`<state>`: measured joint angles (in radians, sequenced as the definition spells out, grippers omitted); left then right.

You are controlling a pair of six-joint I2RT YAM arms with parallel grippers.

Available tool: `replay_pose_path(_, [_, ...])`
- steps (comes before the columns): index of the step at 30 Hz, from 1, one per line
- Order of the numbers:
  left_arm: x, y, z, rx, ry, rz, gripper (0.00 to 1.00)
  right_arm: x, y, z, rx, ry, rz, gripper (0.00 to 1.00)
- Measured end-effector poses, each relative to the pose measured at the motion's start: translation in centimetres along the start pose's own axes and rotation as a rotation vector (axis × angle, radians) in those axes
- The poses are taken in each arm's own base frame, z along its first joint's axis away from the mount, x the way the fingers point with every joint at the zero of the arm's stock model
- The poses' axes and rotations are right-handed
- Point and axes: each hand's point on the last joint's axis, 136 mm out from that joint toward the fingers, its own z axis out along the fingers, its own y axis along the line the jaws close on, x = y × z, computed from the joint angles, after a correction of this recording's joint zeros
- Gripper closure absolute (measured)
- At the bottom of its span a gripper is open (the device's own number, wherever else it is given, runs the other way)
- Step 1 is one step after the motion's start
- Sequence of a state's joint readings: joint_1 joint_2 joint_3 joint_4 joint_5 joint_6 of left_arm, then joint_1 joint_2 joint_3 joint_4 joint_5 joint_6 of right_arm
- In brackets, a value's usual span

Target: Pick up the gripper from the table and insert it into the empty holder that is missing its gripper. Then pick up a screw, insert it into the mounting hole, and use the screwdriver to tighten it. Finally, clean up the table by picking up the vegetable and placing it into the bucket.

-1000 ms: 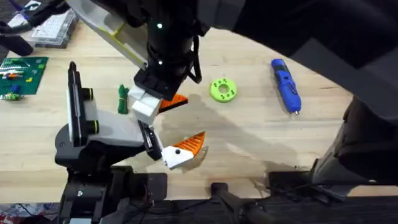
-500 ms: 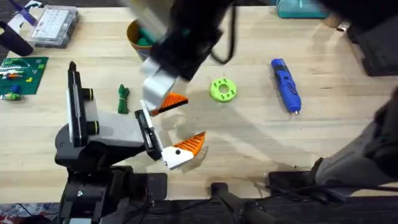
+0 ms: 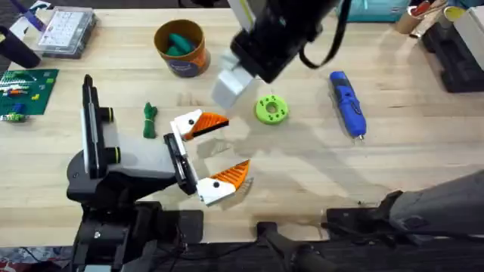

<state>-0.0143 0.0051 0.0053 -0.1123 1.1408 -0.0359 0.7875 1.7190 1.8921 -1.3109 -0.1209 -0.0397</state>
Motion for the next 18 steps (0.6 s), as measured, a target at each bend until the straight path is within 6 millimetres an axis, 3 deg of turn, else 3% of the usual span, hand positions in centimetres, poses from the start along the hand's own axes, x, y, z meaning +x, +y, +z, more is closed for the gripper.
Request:
replay_pose_path(4, [0.0,0.0,0.0,0.0,0.0,0.001,0.014,1.9,-0.6,0.1,0.007,-0.022,0.023,0.004])
replay_pose_path(9, [0.0,0.0,0.0,0.0,0.0,0.001,0.011,4.8,-1.1,-1.8,0.02,-0.075,0.048,0.004])
replay_pose_path(13, [0.0,0.0,0.0,0.001,0.0,0.004,0.131,6.8,-1.6,-3.0,0.033,-0.108,0.073,0.004])
replay_pose_path(16, [0.0,0.0,0.0,0.001,0.0,0.005,0.383,7.5,-1.7,-3.6,0.038,-0.124,0.075,0.004])
replay_pose_path(18, [0.0,0.0,0.0,0.0,0.0,0.006,0.669,7.6,-1.6,-3.9,0.034,-0.134,0.07,0.004])
